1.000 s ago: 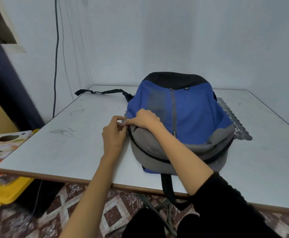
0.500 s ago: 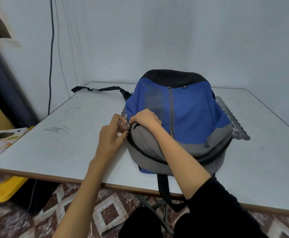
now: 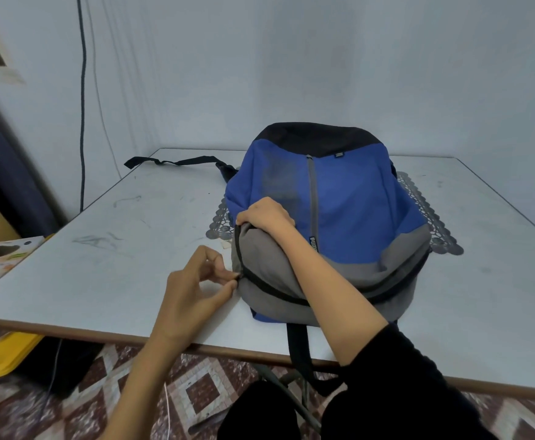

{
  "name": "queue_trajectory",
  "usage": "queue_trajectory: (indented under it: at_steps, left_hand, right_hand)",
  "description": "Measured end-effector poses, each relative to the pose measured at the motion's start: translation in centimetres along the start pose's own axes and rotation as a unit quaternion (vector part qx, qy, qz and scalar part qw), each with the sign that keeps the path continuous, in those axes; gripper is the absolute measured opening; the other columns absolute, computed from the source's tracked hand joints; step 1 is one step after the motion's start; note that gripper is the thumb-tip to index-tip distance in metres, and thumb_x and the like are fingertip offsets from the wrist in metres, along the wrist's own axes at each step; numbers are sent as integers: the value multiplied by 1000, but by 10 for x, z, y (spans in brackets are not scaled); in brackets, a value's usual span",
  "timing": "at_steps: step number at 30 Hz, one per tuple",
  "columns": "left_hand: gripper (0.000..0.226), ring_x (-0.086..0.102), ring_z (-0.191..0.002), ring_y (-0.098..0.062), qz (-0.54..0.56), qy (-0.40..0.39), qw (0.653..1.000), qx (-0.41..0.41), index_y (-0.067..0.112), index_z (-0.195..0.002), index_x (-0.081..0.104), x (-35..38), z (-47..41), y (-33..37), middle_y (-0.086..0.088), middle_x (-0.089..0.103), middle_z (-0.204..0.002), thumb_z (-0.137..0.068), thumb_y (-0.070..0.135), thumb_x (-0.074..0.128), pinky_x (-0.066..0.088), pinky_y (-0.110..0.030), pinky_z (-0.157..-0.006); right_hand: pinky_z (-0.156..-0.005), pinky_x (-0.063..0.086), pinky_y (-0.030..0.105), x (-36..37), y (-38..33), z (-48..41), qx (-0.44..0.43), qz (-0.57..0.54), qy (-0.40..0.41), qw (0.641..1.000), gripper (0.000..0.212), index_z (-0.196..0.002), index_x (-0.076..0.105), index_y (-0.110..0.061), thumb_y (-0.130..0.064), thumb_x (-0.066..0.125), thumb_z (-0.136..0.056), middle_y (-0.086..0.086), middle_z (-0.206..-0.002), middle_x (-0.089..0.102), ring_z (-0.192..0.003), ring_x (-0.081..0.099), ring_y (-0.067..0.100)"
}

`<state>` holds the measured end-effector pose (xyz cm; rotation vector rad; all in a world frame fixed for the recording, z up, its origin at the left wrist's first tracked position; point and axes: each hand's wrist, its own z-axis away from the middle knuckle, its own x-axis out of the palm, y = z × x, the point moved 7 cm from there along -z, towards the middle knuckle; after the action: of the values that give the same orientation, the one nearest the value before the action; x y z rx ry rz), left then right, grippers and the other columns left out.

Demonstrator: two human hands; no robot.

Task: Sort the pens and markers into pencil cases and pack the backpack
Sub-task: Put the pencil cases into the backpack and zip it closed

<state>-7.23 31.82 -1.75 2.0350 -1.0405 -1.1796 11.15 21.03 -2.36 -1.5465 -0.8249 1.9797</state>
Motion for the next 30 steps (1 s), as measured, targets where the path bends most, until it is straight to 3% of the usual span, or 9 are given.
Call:
queue_trajectory:
  at_steps: [9, 11, 13, 15, 16, 19, 22, 26, 30]
  left_hand:
    - [29, 69, -81, -5, 30, 8, 999, -33, 15, -82, 53, -4, 9, -4, 7, 73, -83, -80, -5, 73, 52, -14, -78]
    - [27, 69, -80, -5, 36, 1, 999, -41, 14, -83, 54, -4, 8, -5, 7, 73, -84, -80, -5, 73, 52, -14, -77]
    - [26, 69, -79, -5, 34, 4, 998, -47, 13, -83, 55, -5, 8, -7, 8, 73, -85, -79, -5, 74, 52, -14, -76]
    - [27, 68, -77, -4, 29, 9, 998, -48, 14, -82, 55, -7, 8, -8, 8, 72, -84, -79, -3, 75, 52, -13, -75]
    - [27, 68, -76, -4, 27, 11, 998, -49, 15, -81, 55, -6, 8, -8, 8, 72, -83, -79, -2, 75, 51, -13, -74]
    - [26, 66, -72, -4, 24, 21, 998, -53, 12, -80, 54, -5, 9, -8, 10, 70, -79, -78, -1, 76, 51, -14, -73]
    - [26, 67, -71, -5, 21, 54, 996, -67, 11, -77, 53, -9, 12, -11, 10, 70, -74, -77, 0, 77, 54, -21, -74]
    - [25, 69, -75, -9, 8, 67, 996, -51, 13, -73, 56, -11, 17, -6, 4, 70, -73, -77, 4, 78, 55, -30, -76]
    - [23, 68, -73, -17, 69, 51, 994, -65, 12, -75, 55, -12, 17, -5, -3, 69, -73, -78, 20, 77, 54, -26, -72]
  right_hand:
    - [-56, 29, 30, -2, -8, 18, -78, 14, -14, 997, 50, -56, 28, -19, -37, 65, -86, -2, -58, 33, -57, 37, 15]
    - [-63, 35, 33, -5, -16, 35, -121, 12, -36, 992, 47, -62, 36, -16, -45, 61, -89, 3, -64, 42, -63, 43, 17]
    - [-76, 44, 35, -13, -24, 58, -171, 26, -25, 985, 34, -89, 56, -13, -47, 59, -90, 5, -90, 58, -84, 55, 19]
    - [-83, 46, 35, -27, -33, 92, -251, 53, 63, 964, 36, -118, 57, -19, -41, 61, -90, 3, -108, 58, -99, 54, 18]
    - [-83, 44, 34, -34, -37, 115, -302, 60, 116, 944, 33, -119, 59, -21, -37, 63, -89, 1, -109, 57, -100, 53, 17]
    - [-77, 38, 33, -25, -36, 165, -424, 128, 164, 881, 14, -98, 71, -23, -29, 66, -86, -3, -100, 57, -94, 51, 18]
    - [-73, 40, 37, 2, -16, 173, -467, 264, 170, 827, 14, -91, 74, -22, -20, 67, -79, -2, -99, 58, -93, 52, 22]
    - [-70, 39, 35, 9, -5, 171, -472, 264, 193, 819, 19, -94, 75, -26, -22, 64, -80, -2, -99, 59, -93, 53, 22]
    - [-66, 39, 32, 13, -3, 169, -468, 248, 216, 820, 10, -87, 70, -27, -21, 70, -79, -4, -94, 58, -87, 52, 20]
